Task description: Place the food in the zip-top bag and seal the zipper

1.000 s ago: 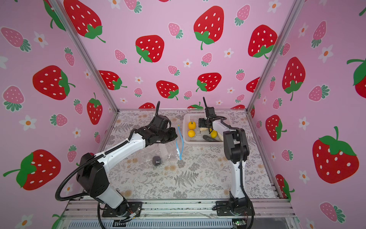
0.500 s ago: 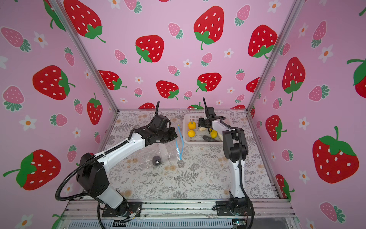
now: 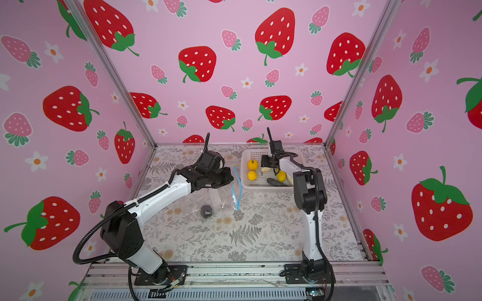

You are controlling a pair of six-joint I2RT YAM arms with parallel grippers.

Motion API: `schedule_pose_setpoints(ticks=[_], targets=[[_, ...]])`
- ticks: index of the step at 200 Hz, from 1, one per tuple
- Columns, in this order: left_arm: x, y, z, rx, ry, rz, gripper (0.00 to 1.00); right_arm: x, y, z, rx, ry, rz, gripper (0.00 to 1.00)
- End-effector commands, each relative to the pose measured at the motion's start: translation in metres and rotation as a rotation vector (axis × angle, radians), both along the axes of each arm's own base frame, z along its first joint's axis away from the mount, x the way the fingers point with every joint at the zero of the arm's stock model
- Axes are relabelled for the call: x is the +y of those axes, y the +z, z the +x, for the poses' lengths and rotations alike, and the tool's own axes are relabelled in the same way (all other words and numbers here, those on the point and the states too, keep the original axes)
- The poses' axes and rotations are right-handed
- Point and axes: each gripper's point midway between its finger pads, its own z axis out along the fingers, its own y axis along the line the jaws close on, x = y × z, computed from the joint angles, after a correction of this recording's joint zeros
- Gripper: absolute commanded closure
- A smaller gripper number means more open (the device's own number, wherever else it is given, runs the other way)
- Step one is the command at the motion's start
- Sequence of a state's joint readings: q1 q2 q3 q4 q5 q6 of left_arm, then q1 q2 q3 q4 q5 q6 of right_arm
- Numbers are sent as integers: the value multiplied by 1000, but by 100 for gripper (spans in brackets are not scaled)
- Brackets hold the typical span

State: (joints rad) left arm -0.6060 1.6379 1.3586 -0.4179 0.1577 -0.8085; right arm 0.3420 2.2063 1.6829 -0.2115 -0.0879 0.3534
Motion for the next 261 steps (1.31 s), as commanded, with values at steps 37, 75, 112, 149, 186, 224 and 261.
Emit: schedule_pose_setpoints(ticks=[37,75,112,149,186,224,261], targets=[[1,18,8,-43,11,-16,100,-3,56,-3,-84,-7,46,38],[1,19,8,-49,14,-20,100,-4,71,-11,-108,-2,56,39],[1,19,7,-49,15,-21,100,-4,92,-21,-137,11,93,39],[2,22,7,-54,14,-23,100,3,116,-39,-161,44,164,41],[0,23,7,-56,13,-27,100,13,128,-70,-178,110,215,41],[0,25,8,-57,12,-32,100,33,151,-110,-219,218,299,41],[1,28,9,-61,17,-37,100,60,164,-153,-228,328,400,41]])
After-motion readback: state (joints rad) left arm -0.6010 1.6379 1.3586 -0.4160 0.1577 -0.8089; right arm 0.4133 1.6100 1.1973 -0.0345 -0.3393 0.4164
